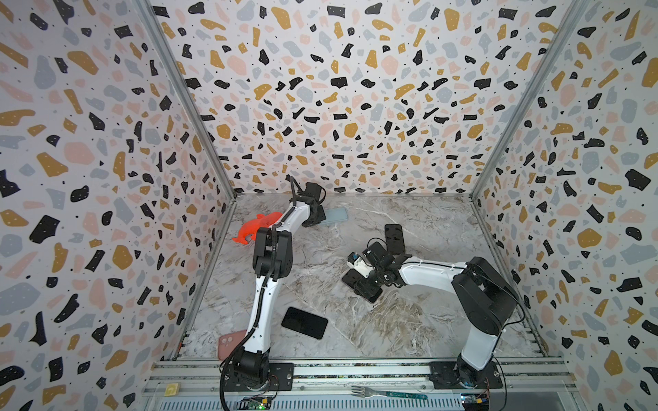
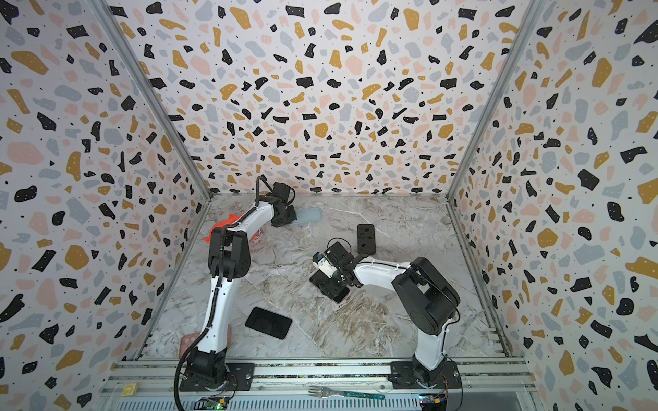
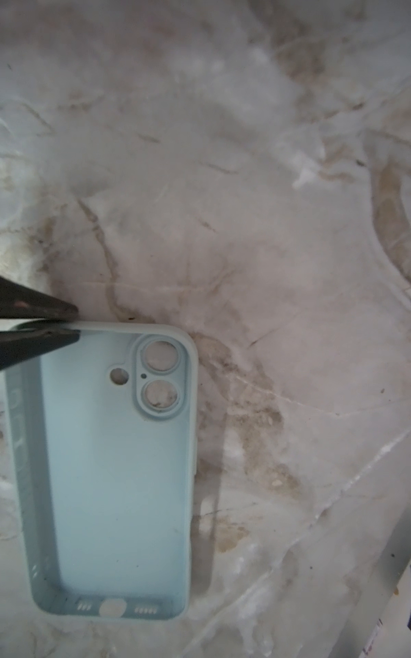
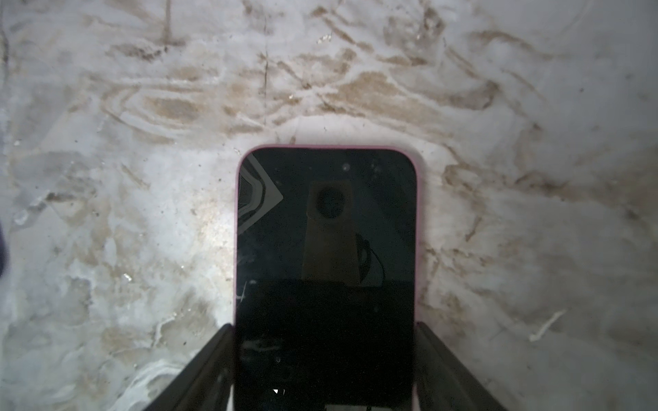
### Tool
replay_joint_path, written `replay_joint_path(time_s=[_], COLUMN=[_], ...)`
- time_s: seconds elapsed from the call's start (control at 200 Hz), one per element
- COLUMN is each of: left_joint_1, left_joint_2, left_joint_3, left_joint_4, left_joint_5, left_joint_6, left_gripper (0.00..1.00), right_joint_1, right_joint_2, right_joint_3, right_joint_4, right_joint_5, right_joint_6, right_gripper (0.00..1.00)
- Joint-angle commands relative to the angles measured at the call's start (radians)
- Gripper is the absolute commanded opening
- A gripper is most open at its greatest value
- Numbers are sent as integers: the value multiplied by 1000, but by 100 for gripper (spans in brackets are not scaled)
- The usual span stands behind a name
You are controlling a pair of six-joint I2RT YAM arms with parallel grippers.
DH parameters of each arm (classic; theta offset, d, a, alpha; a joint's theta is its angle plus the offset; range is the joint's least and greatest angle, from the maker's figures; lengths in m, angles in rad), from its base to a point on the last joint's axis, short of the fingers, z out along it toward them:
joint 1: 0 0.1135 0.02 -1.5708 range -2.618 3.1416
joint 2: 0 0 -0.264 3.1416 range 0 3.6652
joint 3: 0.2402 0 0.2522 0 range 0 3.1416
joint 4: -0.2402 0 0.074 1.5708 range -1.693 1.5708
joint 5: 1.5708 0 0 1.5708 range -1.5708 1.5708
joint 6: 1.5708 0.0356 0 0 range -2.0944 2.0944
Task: Put the phone into the phone case
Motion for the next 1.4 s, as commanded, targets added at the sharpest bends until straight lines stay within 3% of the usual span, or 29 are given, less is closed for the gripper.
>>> replay_joint_path(time_s=[0.0, 0.22, 0.476, 0.736, 1.026, 1.116, 1.221, 1.397], left_joint_1=[0, -16, -78, -123, -178, -190, -193, -186], left_joint_2=[14, -58, -246, -432, -577, -613, -645, -748], left_joint_3=[20, -64, -335, -657, -890, -939, -965, -1004], left_joint_4=[-31, -69, -77, -27, 20, 42, 55, 78], left_joint_5=[-12, 7, -77, -78, -45, -13, 9, 60], left_joint_6=[45, 121, 193, 231, 248, 234, 225, 198], left_gripper=[6, 0, 0, 0, 0, 8, 35, 52], right_joint_1=[5, 12, 43, 64, 77, 83, 91, 97], right_joint_2=[-69, -136, -213, -296, -361, -367, -362, -334], right_joint_3=[-12, -74, -148, -230, -272, -278, -281, -280], right_joint_4=[-20, -12, 11, 35, 50, 71, 100, 139], right_joint_5=[-14, -13, -21, -19, -13, -18, -22, -18], right_joint_6=[19, 34, 58, 76, 91, 96, 101, 101], right_gripper=[59, 59, 59, 59, 59, 59, 58, 58])
